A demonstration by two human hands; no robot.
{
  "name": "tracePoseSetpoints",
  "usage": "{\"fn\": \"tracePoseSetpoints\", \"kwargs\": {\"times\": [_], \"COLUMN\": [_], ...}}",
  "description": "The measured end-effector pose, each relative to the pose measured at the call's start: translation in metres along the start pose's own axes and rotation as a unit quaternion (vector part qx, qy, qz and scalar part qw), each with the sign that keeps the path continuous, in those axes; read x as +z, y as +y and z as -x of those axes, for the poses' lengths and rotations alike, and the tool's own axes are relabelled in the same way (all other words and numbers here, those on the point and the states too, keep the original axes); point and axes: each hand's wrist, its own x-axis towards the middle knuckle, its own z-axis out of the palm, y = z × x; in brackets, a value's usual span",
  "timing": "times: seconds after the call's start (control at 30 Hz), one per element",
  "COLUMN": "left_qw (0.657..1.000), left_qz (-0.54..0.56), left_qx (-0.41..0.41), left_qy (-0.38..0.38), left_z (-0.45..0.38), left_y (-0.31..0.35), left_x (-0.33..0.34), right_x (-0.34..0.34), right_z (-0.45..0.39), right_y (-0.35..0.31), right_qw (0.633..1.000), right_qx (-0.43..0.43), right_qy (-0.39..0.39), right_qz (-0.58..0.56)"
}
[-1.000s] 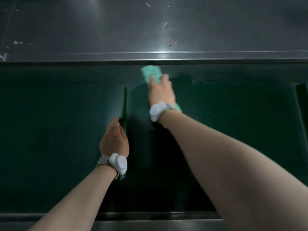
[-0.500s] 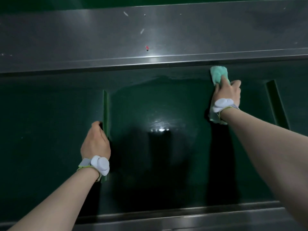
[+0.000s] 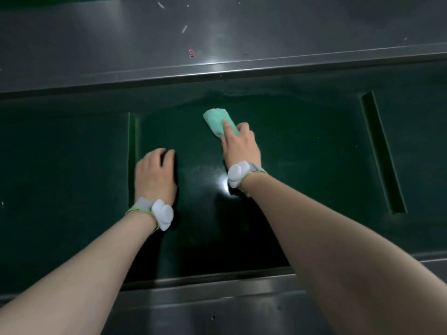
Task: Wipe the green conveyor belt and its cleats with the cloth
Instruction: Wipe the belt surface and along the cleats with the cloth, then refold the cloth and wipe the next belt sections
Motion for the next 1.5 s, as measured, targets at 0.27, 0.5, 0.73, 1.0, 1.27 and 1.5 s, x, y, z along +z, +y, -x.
{"fn": "tracePoseSetpoints", "kwargs": {"times": [0.27, 0.5, 0.73, 1.0, 1.27, 1.5], "left_qw": [1.0, 0.996, 0.958, 0.824, 0.773, 0.712], "left_qz": [0.005, 0.058, 0.209, 0.448, 0.53, 0.613], "left_qx": [0.027, -0.012, -0.121, -0.326, -0.346, -0.339], "left_qy": [-0.016, -0.07, -0.153, -0.119, -0.032, -0.047], "left_z": [0.061, 0.131, 0.153, 0.163, 0.219, 0.272], "left_y": [0.074, 0.074, 0.081, 0.054, -0.05, -0.141], "left_x": [0.015, 0.018, -0.01, -0.052, -0.076, -0.097], "right_x": [-0.025, -0.02, -0.019, -0.001, 0.003, 0.012], "right_z": [0.058, 0.108, 0.143, 0.196, 0.231, 0.273], "right_y": [0.082, 0.064, 0.019, -0.068, -0.175, -0.262], "right_qw": [0.995, 0.994, 0.992, 0.947, 0.838, 0.843], "right_qx": [0.075, 0.104, 0.097, 0.076, 0.119, 0.102], "right_qy": [0.055, 0.015, -0.075, -0.159, -0.174, -0.184], "right_qz": [0.032, 0.014, -0.039, -0.269, -0.503, -0.494]}}
